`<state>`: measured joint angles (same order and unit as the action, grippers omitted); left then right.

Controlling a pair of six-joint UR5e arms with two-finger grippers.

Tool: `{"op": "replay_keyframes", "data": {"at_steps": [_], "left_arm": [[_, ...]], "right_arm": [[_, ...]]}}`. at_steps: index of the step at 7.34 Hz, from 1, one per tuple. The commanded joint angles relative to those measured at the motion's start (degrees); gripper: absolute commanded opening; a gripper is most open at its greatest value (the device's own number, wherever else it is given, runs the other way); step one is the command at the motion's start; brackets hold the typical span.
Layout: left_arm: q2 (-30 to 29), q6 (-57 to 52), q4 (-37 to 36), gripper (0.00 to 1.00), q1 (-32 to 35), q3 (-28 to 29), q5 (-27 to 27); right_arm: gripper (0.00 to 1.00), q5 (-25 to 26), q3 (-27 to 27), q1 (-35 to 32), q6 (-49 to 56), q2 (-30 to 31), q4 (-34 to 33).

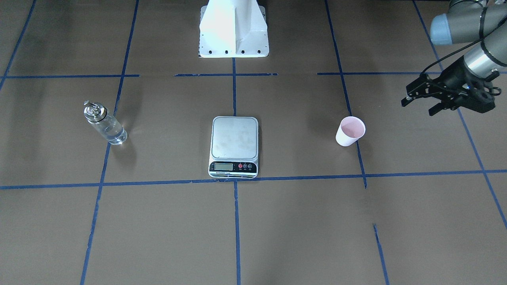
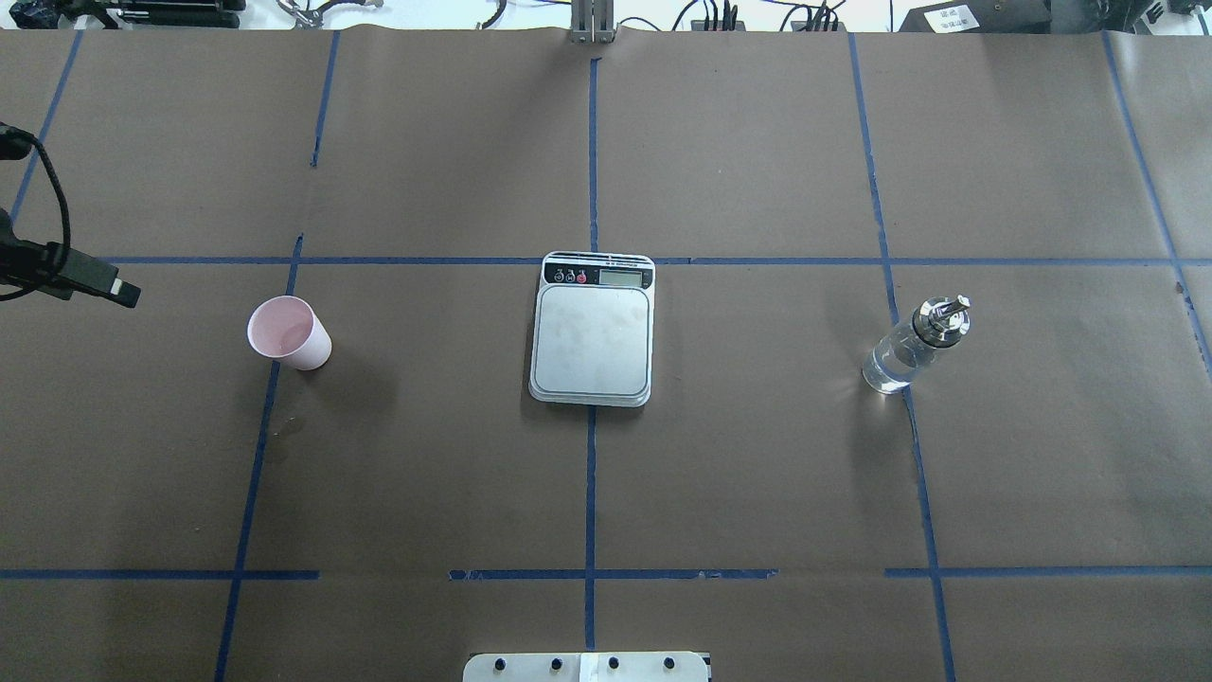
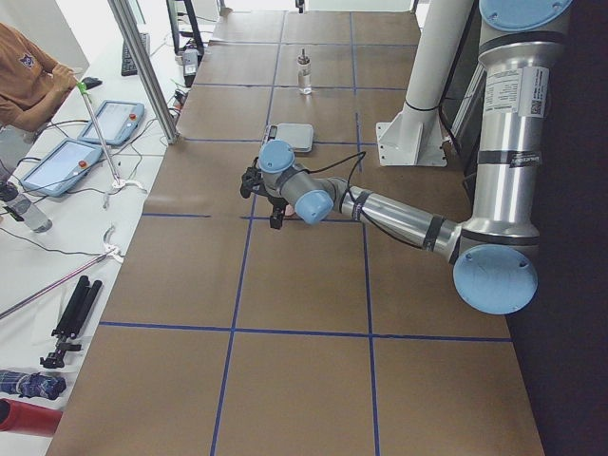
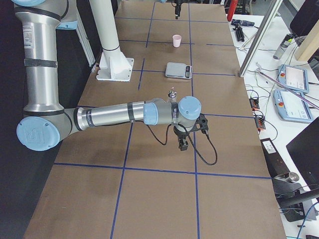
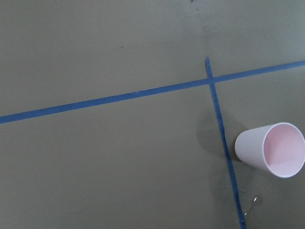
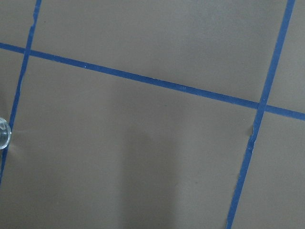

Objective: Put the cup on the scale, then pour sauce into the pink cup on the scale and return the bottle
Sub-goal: 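Reach the left gripper down to the pink paper cup and grasp it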

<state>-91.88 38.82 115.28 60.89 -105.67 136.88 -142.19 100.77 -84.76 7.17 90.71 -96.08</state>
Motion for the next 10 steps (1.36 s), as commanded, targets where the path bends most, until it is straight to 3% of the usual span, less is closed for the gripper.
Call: {"op": "replay_keyframes", "data": {"at_steps": [1,4,5,9,10], "left_arm": [[-4.61,9.05,0.30,0.99,-9.51,0.99,-10.00],[-6.21,9.00,0.21,0.97,-12.02,2.75,-11.80],[-6.30,9.00,0.12,0.93,-12.71,3.27,-14.07],[-8.14,9.08,0.21,0.82,-13.07,5.82,-14.10],[-8.40,9.08,0.12,0.75,-13.16,5.92,-14.18]], "right_arm": [[1.00,-0.02,0.04,0.03,0.04,0.00,-0.08],[1.00,-0.02,-0.22,0.03,0.04,0.00,-0.08],[1.00,-0.02,-0.22,0.03,0.04,0.00,-0.08],[1.00,-0.02,-0.40,0.03,0.12,0.08,-0.08],[1.00,-0.02,-0.40,0.03,0.12,0.08,-0.08]]}}
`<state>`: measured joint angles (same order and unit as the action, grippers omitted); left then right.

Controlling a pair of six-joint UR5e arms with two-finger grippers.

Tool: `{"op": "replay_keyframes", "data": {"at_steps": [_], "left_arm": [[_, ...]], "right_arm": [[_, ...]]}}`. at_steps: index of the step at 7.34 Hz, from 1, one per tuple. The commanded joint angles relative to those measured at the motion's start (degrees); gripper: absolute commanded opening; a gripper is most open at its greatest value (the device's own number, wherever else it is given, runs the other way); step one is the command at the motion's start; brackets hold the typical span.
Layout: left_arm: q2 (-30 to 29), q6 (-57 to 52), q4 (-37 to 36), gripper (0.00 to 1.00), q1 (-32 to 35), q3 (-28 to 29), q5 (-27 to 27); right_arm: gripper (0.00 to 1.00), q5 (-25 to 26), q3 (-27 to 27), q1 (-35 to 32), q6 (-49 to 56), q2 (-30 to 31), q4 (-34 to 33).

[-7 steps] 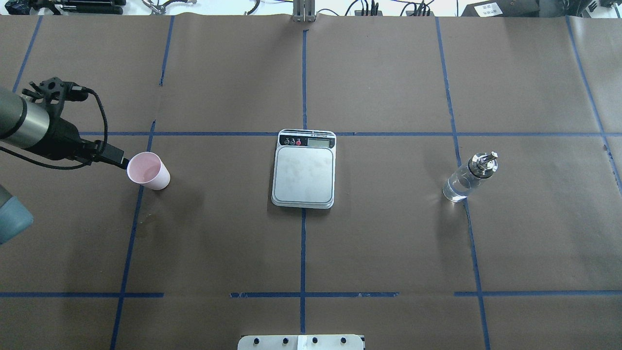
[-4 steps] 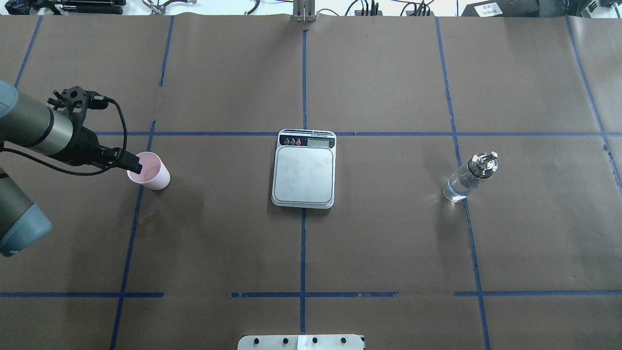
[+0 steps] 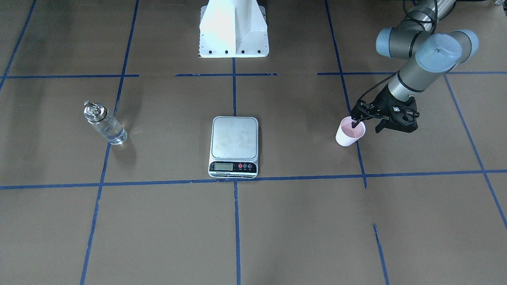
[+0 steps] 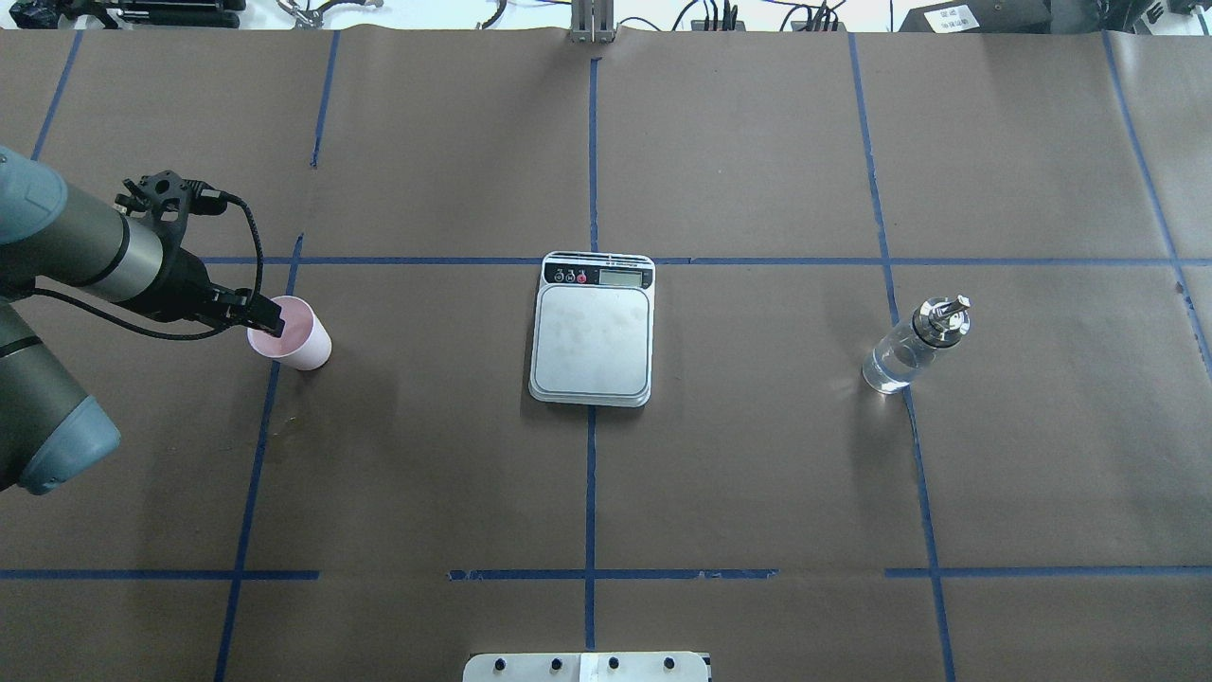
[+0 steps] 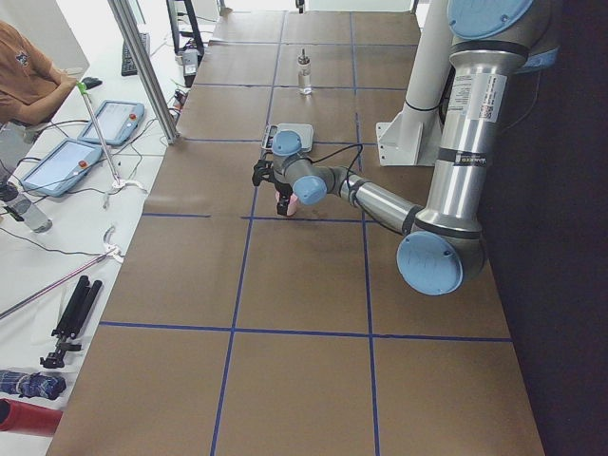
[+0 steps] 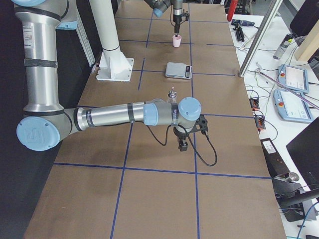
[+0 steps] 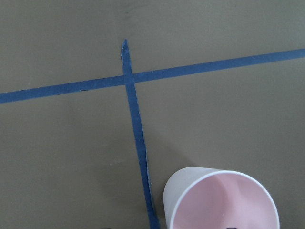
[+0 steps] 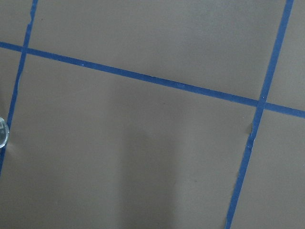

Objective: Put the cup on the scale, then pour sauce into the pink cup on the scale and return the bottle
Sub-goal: 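Reach the left gripper down to the pink paper cup and grasp it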

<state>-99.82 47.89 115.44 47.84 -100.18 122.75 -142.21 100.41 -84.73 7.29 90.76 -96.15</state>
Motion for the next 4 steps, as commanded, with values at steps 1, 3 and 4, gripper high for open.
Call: {"op": "replay_keyframes", "data": {"at_steps": [1,3,4], "left_arm": [[-0.46,0.10,-0.04,0.60,-0.37,0.60,0.04],[-0.64,0.10,-0.04,0.26,-0.64,1.13,0.04],[-0.81,0.19,-0.12,0.06,-0.64,1.21,-0.05]], "right_arm": [[1.00,0.00,-0.04,0.00,0.00,0.03,0.00],[1.00,0.00,-0.04,0.00,0.00,0.03,0.00],[1.00,0.00,0.05,0.00,-0.08,0.03,0.00]]}}
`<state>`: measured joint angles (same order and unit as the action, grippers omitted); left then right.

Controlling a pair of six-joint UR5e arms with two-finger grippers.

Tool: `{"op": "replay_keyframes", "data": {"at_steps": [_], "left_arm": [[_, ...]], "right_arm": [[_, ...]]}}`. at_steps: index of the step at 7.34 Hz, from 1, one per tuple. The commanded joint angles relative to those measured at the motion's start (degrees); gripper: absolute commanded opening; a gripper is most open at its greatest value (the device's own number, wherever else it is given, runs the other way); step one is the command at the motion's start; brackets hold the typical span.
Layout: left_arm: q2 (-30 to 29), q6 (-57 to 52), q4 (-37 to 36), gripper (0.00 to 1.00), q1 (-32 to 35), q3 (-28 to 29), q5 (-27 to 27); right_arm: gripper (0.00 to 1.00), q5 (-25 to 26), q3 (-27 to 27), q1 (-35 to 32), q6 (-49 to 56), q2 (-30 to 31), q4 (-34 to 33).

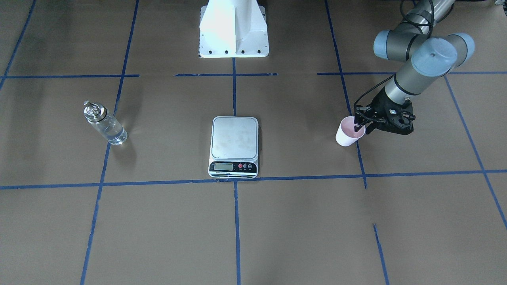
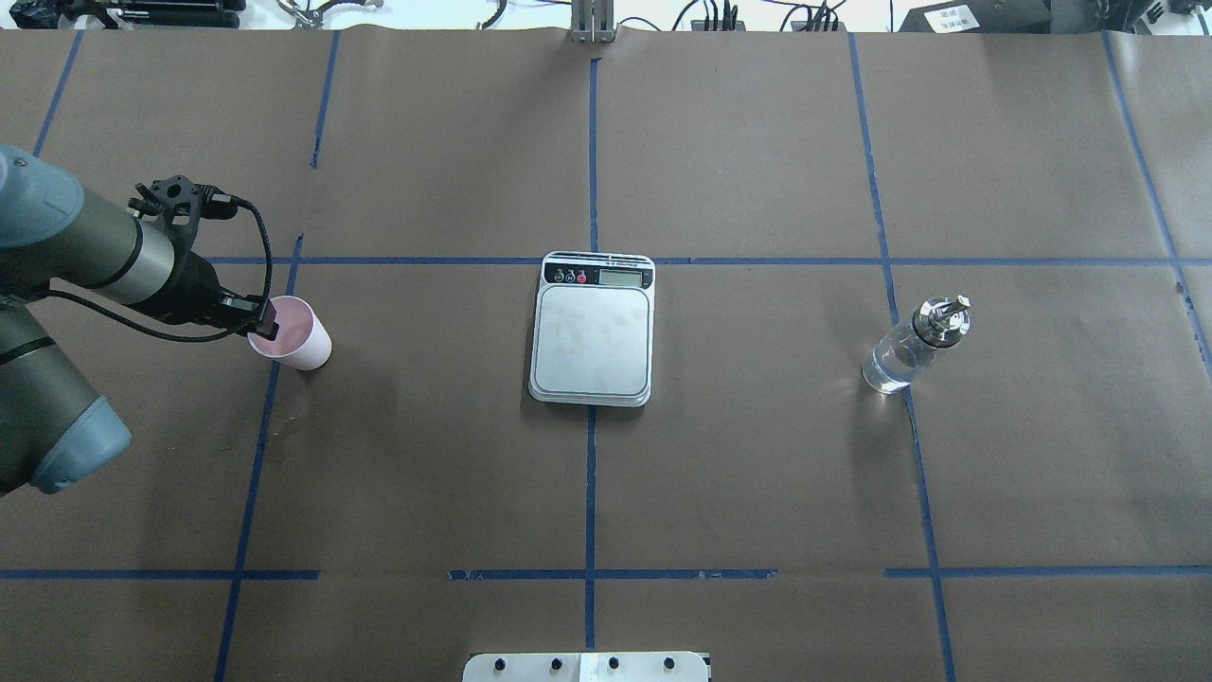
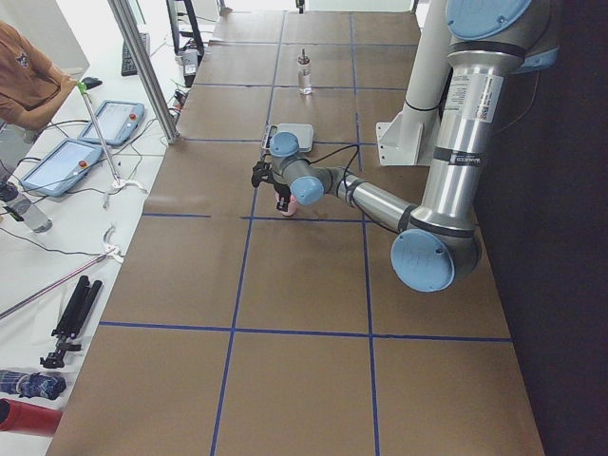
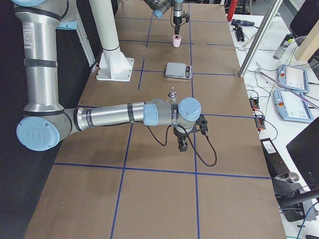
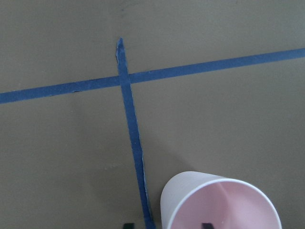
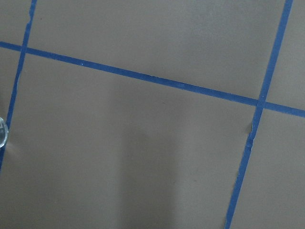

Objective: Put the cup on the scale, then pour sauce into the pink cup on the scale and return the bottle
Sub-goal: 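Reach the left gripper down to the pink paper cup and grasp it, then carry the pink cup with the left gripper onto the white scale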

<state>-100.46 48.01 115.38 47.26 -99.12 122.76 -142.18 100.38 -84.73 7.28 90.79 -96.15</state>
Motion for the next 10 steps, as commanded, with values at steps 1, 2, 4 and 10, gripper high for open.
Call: {"op": "replay_keyframes", "data": {"at_steps": [1,2,4,10], "left_arm": [[-0.18,0.16,-0.15,0.00,-0.06,0.07,0.11],[-1.57,0.16,-2.94,0.00,-0.06,-0.80,0.20],[-10.84,6.69,-18.01,0.00,0.03,-7.72,-0.24],[-33.56,23.80,-23.09,0.00,-12.89,3.65,-9.64]], "right_arm": [[1.00,0.06,-0.01,0.00,0.02,-0.08,0.00],[1.00,0.07,0.08,0.00,0.02,-0.09,0.00],[1.00,-0.02,0.43,0.00,-0.16,0.00,0.00],[1.00,-0.02,1.22,0.00,-0.16,-0.09,0.09]]}}
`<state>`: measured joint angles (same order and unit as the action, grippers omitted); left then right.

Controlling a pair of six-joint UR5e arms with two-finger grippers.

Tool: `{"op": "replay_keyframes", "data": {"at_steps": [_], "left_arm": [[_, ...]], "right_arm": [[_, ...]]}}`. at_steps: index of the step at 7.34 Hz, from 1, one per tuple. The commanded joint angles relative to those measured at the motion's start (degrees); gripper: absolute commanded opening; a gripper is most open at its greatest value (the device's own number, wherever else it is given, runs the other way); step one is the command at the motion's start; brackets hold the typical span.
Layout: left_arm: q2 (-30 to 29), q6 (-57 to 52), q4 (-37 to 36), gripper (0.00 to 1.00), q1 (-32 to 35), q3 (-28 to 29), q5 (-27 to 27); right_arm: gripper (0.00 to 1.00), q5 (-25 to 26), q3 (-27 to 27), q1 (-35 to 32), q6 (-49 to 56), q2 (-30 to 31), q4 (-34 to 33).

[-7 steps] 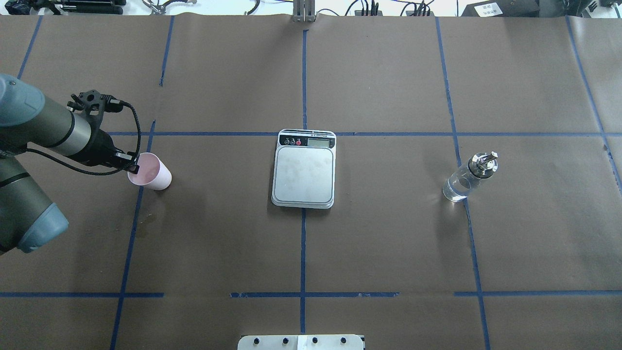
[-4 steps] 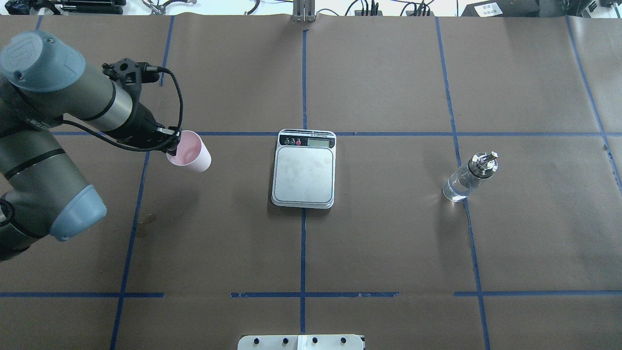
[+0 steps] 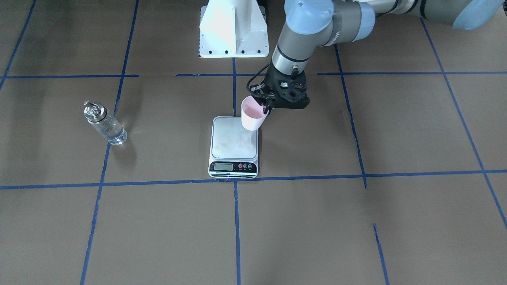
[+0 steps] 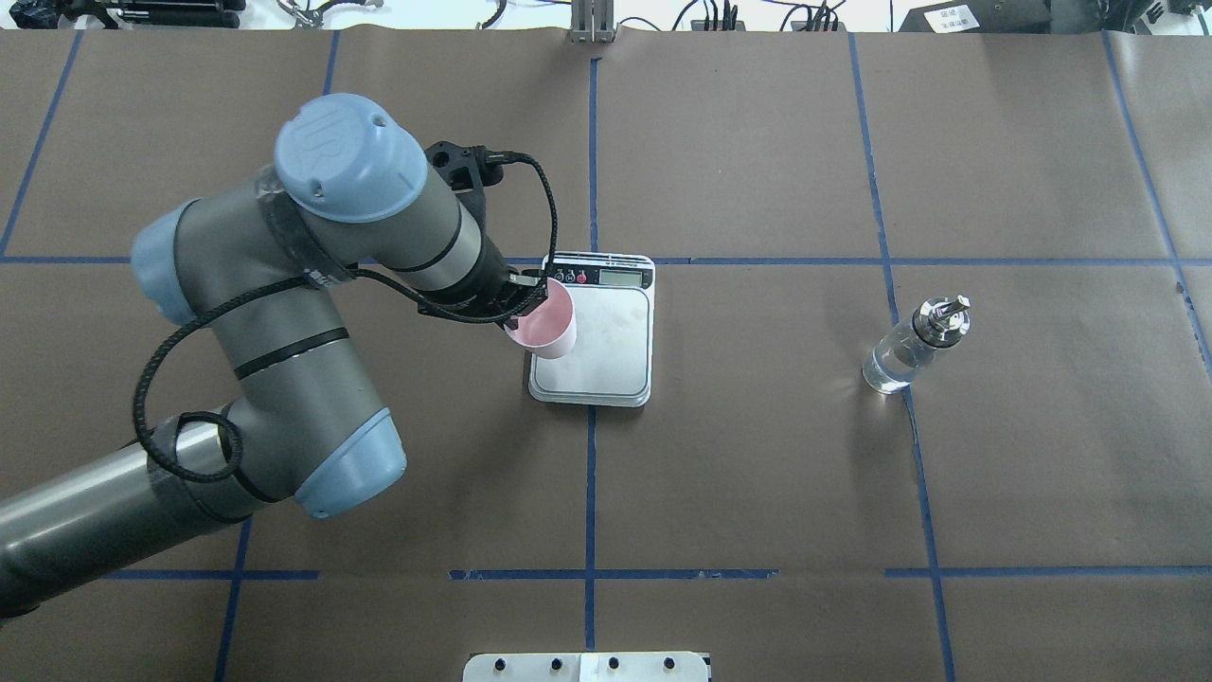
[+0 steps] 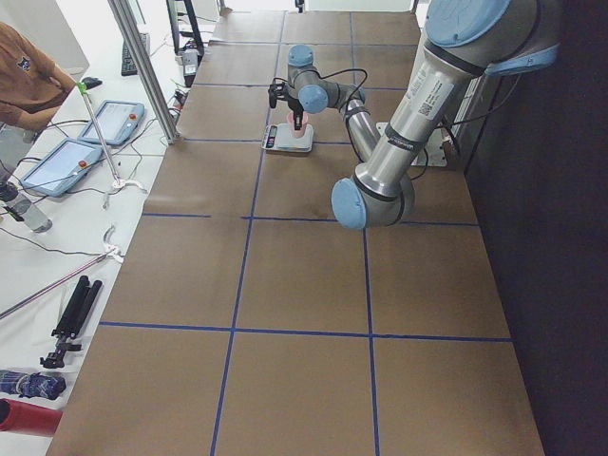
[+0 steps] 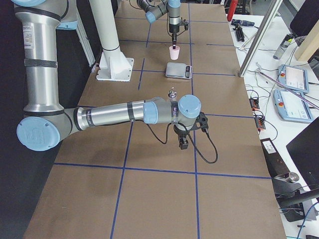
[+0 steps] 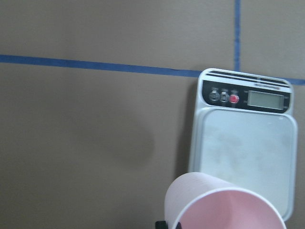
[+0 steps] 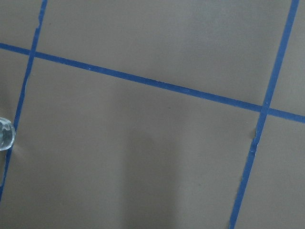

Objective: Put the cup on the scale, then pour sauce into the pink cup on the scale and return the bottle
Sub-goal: 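Carry the pink cup with the left gripper onto the white scale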

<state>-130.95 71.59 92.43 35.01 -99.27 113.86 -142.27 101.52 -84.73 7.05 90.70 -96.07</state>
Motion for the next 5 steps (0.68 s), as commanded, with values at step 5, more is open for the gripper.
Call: {"op": "replay_keyframes", "data": {"at_steps": [5], "left_arm": [[-6.60,0.13,0.03,0.00,-2.31,10.41,-3.74]], "right_arm": [[1.00,0.06,0.26,0.35,0.07,0.09,-0.09]]}}
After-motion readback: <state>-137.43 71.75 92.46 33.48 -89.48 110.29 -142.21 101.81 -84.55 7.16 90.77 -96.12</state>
